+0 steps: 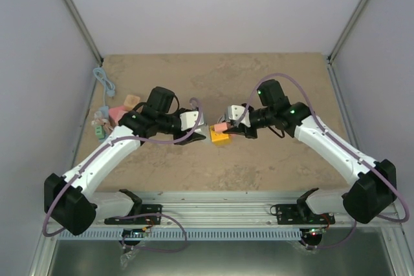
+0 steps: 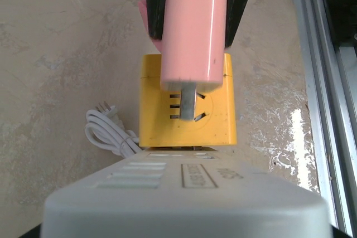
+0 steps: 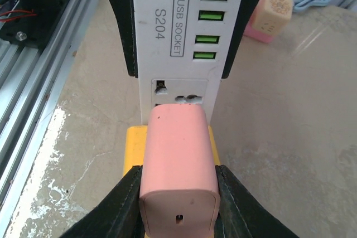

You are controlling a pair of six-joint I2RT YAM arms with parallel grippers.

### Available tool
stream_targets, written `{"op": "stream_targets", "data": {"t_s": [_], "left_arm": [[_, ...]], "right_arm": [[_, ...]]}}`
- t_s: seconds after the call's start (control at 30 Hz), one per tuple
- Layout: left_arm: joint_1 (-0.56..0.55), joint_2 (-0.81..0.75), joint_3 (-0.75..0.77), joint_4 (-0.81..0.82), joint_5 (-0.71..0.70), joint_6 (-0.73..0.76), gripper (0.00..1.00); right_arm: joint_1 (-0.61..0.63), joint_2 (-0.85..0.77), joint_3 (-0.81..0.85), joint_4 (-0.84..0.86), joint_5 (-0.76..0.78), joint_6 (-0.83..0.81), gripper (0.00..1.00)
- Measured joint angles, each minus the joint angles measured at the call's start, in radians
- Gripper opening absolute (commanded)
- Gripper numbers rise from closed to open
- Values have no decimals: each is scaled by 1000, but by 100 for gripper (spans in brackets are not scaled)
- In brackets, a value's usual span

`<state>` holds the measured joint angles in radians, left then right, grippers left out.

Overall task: Pull the plug off the socket
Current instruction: Remove the plug from the socket, then place the plug at the center of the board.

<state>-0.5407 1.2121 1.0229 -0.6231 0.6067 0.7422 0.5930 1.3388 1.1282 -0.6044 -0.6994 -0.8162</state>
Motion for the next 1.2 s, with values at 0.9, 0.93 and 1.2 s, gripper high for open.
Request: {"op": "stream_targets", "data": {"t_s": [0.9, 0.93, 1.2], "left_arm": [[131, -35, -178, 142, 2, -82, 0], [134, -43, -194, 153, 4, -85, 0], [164, -117, -301, 253, 22, -118, 0]], "right_arm": [[-557, -47, -101, 232, -98, 309, 1], [-590, -16, -98, 231, -99, 320, 1], [-795, 225, -45, 207, -90, 403, 1]]}}
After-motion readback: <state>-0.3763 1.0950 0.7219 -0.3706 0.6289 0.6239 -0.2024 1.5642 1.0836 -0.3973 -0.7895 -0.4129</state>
